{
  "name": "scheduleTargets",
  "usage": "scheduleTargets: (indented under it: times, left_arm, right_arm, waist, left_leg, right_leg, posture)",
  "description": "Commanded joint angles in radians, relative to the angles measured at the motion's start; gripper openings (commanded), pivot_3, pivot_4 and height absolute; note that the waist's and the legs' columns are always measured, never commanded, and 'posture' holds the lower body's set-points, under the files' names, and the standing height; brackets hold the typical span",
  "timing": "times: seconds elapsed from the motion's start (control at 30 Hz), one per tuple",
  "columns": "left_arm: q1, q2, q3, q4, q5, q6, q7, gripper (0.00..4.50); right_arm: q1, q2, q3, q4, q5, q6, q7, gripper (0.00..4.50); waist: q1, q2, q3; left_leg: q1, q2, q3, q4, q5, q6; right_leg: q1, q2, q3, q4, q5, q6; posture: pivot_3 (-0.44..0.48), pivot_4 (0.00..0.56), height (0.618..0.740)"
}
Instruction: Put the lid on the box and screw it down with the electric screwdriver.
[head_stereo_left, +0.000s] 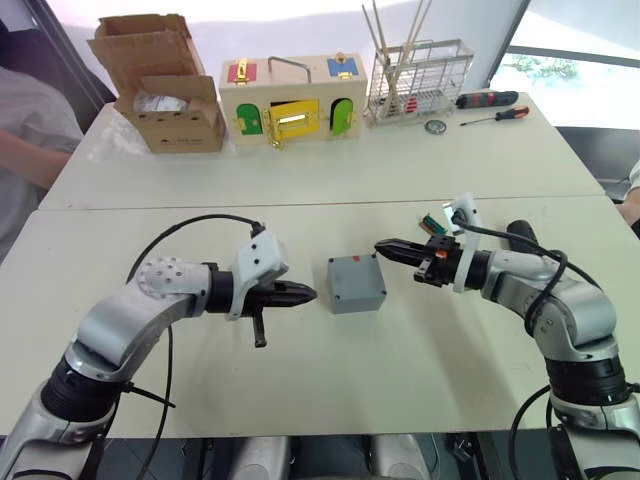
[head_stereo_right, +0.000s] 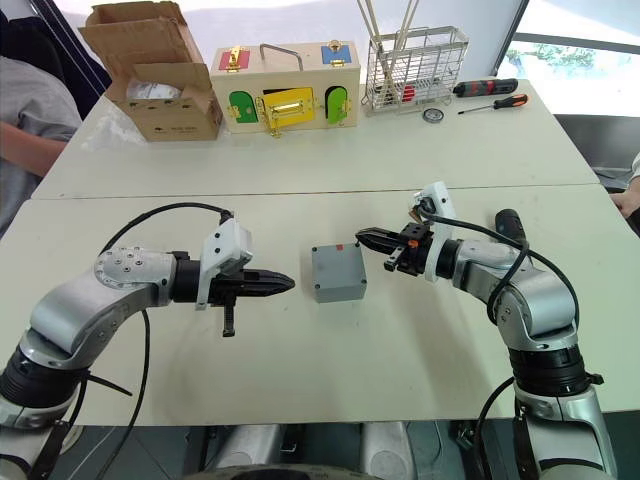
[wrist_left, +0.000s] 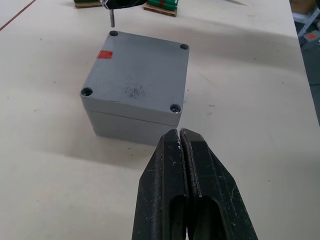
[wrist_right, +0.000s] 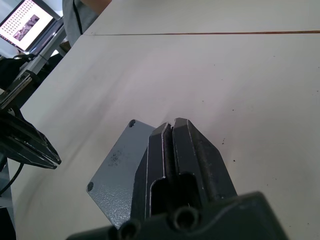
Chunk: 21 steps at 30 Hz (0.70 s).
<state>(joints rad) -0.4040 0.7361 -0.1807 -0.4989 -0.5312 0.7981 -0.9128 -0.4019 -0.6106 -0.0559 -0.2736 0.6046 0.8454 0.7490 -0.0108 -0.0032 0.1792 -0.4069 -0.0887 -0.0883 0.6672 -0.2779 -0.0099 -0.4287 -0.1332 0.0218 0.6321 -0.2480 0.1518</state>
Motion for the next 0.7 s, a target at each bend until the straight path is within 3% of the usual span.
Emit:
scheduleTargets:
  times: [0.03, 0.7]
  left_arm:
    - [-0.017, 0.000, 0.004, -0.015, 0.005, -0.018, -0.003, 0.00]
    - [-0.013, 0.004, 0.010, -0.026, 0.000, -0.012, 0.001, 0.00]
  right_arm:
    - [-0.014, 0.000, -0.011, -0.031, 0.012, -0.008, -0.003, 0.04]
    - [0.004, 0.002, 0.028, 0.021, -0.046, -0.049, 0.011, 0.04]
  waist:
    - [0.000, 0.000, 0.000]
    - [0.000, 0.000, 0.000]
  left_leg:
    - [0.000, 0.000, 0.000, 0.000, 0.000, 0.000]
    - [0.000, 0.000, 0.000, 0.000, 0.000, 0.000]
  right_leg:
    - [0.000, 0.000, 0.000, 0.000, 0.000, 0.000]
    - [0.000, 0.000, 0.000, 0.000, 0.000, 0.000]
  posture:
    - [0.000, 0.150, 0.734]
    - [0.000, 0.150, 0.734]
